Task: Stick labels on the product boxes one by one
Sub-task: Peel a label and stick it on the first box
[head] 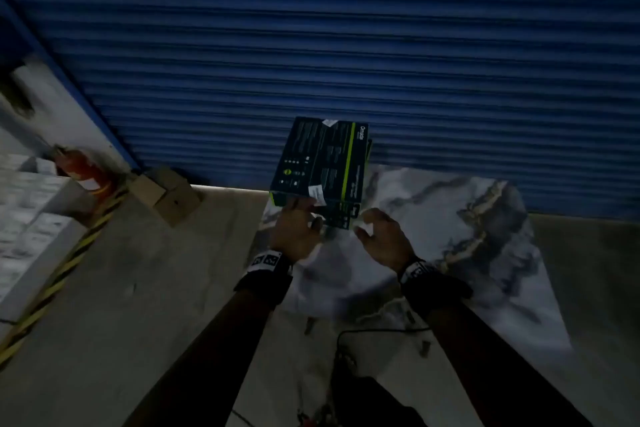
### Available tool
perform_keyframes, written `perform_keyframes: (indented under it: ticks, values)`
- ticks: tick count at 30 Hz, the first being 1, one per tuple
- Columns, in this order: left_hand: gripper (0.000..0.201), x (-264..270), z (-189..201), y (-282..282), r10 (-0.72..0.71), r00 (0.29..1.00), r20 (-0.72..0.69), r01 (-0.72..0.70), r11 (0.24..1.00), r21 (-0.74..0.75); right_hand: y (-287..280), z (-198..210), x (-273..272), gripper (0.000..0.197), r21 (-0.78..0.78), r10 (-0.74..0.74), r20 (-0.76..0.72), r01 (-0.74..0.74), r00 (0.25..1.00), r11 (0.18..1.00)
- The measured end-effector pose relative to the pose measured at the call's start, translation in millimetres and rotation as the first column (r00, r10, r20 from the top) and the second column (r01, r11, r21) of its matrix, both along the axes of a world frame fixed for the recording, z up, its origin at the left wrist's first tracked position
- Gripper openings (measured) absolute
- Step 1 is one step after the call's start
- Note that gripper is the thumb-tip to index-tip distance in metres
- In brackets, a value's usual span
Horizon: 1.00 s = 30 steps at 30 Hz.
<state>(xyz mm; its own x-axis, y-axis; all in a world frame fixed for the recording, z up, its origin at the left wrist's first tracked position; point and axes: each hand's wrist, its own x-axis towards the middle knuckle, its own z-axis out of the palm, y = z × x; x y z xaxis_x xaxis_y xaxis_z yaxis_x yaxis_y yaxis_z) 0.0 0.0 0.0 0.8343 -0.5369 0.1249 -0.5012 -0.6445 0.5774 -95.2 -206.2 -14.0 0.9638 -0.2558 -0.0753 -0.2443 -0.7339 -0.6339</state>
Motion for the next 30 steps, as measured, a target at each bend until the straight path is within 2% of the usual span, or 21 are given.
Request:
perform_keyframes:
  ticks: [2, 3, 6, 10, 13, 14, 17, 19, 21, 23, 24, 25, 27, 30]
  values:
    - [0.036, 28.1, -1.4, -1.7, 0.137, 0.99, -0.038, -0.136, 0.99, 0.025, -5.3, 6.4, 27.4, 0.049, 0.046, -0.044, -0.043, 0.046, 0.998, 0.998]
    - [0.038, 43.0, -3.8, -1.6, 0.188, 0.981, -0.056, -0.183, 0.98, 0.084, -9.2, 8.4, 42.6, 0.054, 0.058, -0.067, -0.074, 0.071, 0.995, 0.996]
    - [0.05, 74.0, -10.9, -1.6, 0.224, 0.97, -0.09, -0.196, 0.949, 0.245, -16.0, 14.2, 79.1, 0.076, 0.097, -0.12, -0.176, 0.138, 0.977, 0.986]
    - [0.055, 103.3, -20.2, -4.1, 0.392, 0.907, -0.155, -0.36, 0.912, 0.198, -26.6, -2.1, 115.9, 0.083, 0.289, -0.187, -0.196, 0.239, 0.962, 0.927]
    - [0.057, 116.5, -33.7, -4.1, 0.378, 0.892, -0.246, -0.37, 0.925, 0.082, -32.0, -19.0, 134.1, 0.095, 0.372, -0.242, -0.248, 0.323, 0.938, 0.87]
    - [0.057, 119.3, -36.4, -5.0, 0.367, 0.888, -0.276, -0.362, 0.929, 0.072, -33.5, -22.3, 137.7, 0.103, 0.375, -0.245, -0.275, 0.338, 0.93, 0.863]
    - [0.057, 125.0, -38.0, -5.2, 0.378, 0.861, -0.341, -0.388, 0.921, 0.041, -38.3, -29.3, 145.4, 0.141, 0.444, -0.265, -0.364, 0.417, 0.893, 0.793]
    - [0.057, 127.5, -36.4, -4.8, 0.379, 0.857, -0.348, -0.408, 0.913, -0.012, -41.7, -31.7, 148.2, 0.149, 0.49, -0.298, -0.376, 0.461, 0.878, 0.74]
    - [0.054, 125.8, -30.3, -5.7, 0.358, 0.856, -0.373, -0.416, 0.906, -0.085, -39.6, -19.8, 151.1, 0.133, 0.539, -0.316, -0.354, 0.468, 0.88, 0.7]
    - [0.049, 119.6, -22.3, -6.7, 0.348, 0.862, -0.367, -0.426, 0.892, -0.154, -35.3, 7.3, 151.0, 0.099, 0.59, -0.321, -0.325, 0.456, 0.89, 0.666]
    - [0.049, 116.0, -17.0, -6.0, 0.356, 0.87, -0.342, -0.435, 0.881, -0.188, -35.2, 20.0, 152.1, 0.09, 0.622, -0.311, -0.318, 0.445, 0.896, 0.644]
    - [0.049, 111.5, -10.6, -4.1, 0.357, 0.883, -0.304, -0.429, 0.877, -0.216, -34.7, 34.2, 151.6, 0.091, 0.655, -0.307, -0.324, 0.446, 0.895, 0.61]
    - [0.054, 103.7, 3.5, 2.3, 0.327, 0.928, -0.178, -0.363, 0.9, -0.241, -34.7, 63.2, 147.0, 0.086, 0.721, -0.277, -0.35, 0.446, 0.895, 0.53]
    - [0.064, 88.0, 29.8, 12.7, 0.244, 0.967, 0.073, -0.226, 0.953, -0.201, -37.1, 103.7, 128.6, 0.052, 0.805, -0.225, -0.346, 0.411, 0.911, 0.428]
